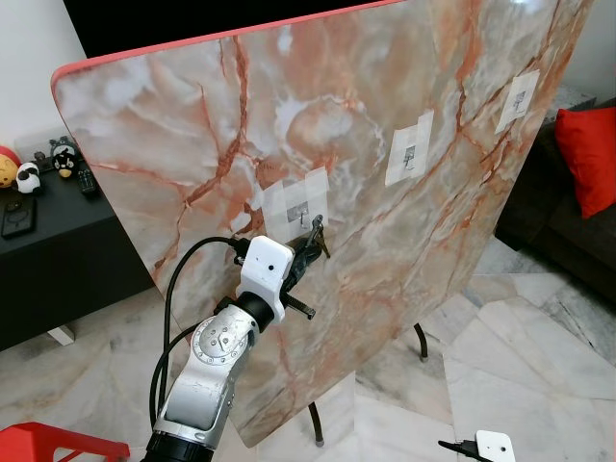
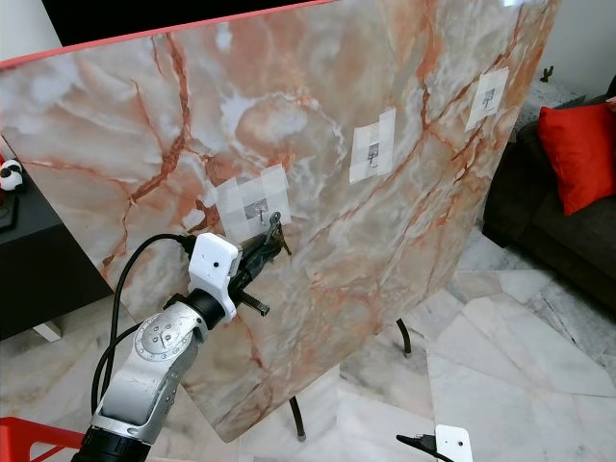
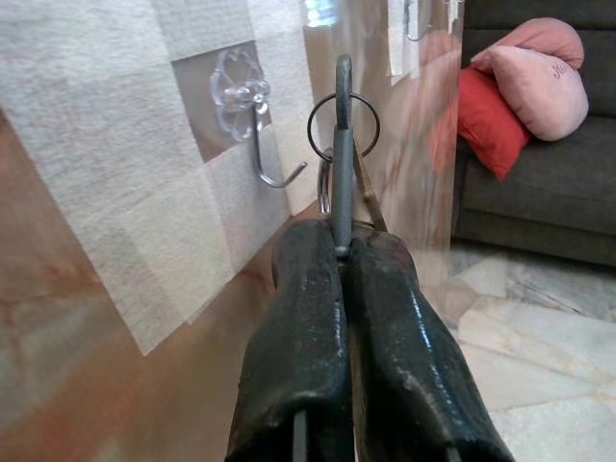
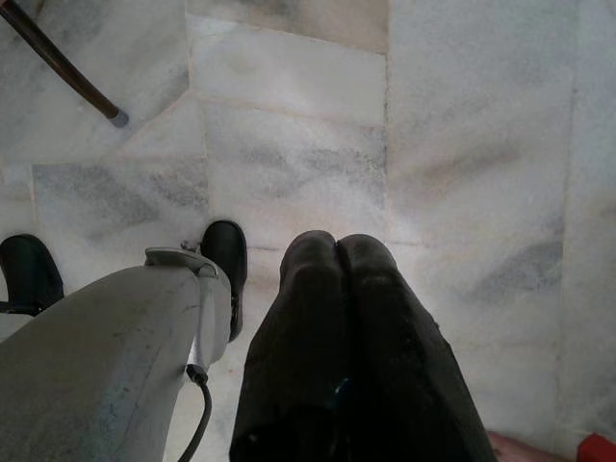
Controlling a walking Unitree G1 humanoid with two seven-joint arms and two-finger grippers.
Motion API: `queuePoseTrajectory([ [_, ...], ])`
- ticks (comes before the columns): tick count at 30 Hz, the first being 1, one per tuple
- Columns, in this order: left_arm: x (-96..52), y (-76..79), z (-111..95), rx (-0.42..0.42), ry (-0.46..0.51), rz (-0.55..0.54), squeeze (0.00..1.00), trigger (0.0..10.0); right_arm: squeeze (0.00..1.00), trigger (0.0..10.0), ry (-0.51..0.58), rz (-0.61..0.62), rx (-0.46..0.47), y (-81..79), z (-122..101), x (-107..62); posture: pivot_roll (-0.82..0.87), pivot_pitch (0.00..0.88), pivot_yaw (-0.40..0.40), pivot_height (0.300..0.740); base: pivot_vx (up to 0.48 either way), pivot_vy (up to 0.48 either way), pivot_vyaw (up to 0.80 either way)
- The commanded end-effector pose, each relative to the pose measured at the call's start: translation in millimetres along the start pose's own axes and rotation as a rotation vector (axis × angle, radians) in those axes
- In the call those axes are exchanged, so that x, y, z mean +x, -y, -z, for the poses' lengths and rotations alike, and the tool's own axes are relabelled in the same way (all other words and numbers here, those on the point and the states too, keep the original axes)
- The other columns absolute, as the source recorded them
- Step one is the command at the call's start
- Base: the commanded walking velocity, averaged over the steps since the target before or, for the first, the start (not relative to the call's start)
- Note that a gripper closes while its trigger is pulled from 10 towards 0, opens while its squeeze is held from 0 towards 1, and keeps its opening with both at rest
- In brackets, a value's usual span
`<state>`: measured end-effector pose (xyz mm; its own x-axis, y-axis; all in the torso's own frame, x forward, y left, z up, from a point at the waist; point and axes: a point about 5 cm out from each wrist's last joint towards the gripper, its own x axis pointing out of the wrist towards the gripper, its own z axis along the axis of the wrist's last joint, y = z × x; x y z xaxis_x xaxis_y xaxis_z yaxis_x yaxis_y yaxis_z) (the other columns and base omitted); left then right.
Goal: Hang keys on a hook
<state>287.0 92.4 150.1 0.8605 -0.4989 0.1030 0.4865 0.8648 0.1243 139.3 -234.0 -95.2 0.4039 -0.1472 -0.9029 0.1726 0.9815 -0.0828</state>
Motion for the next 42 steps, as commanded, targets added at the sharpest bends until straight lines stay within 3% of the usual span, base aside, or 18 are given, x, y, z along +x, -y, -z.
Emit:
queuePoseTrajectory([
  [1, 2.0, -5.1, -9.0, -0.002, 0.034, -0.030, 0.00, 10.0, 0.00, 10.0, 0.002, -0.002, 0.003, -0.9, 0.1, 0.1, -0.01, 0.000, -0.021, 0.740, 0.000, 0.000, 0.00],
  [12, 0.0, -14.4, -12.1, -0.039, 0.061, -0.106, 0.00, 10.0, 0.00, 10.0, 0.002, -0.001, 0.003, -0.6, -1.1, 0.1, -0.01, 0.000, -0.024, 0.740, 0.000, 0.000, 0.00],
  [24, -5.1, -15.5, -15.1, -0.070, 0.085, -0.107, 0.00, 10.0, 0.00, 10.0, 0.003, -0.003, -0.003, -0.2, -1.6, 0.1, 0.00, 0.000, -0.028, 0.740, 0.000, 0.000, 0.00],
  [42, -13.3, -22.2, -2.9, -0.048, 0.013, -0.124, 0.00, 10.0, 0.00, 10.0, 0.001, -0.006, -0.020, 0.1, -2.2, 0.1, 0.00, 0.000, -0.030, 0.740, 0.000, 0.000, 0.00],
])
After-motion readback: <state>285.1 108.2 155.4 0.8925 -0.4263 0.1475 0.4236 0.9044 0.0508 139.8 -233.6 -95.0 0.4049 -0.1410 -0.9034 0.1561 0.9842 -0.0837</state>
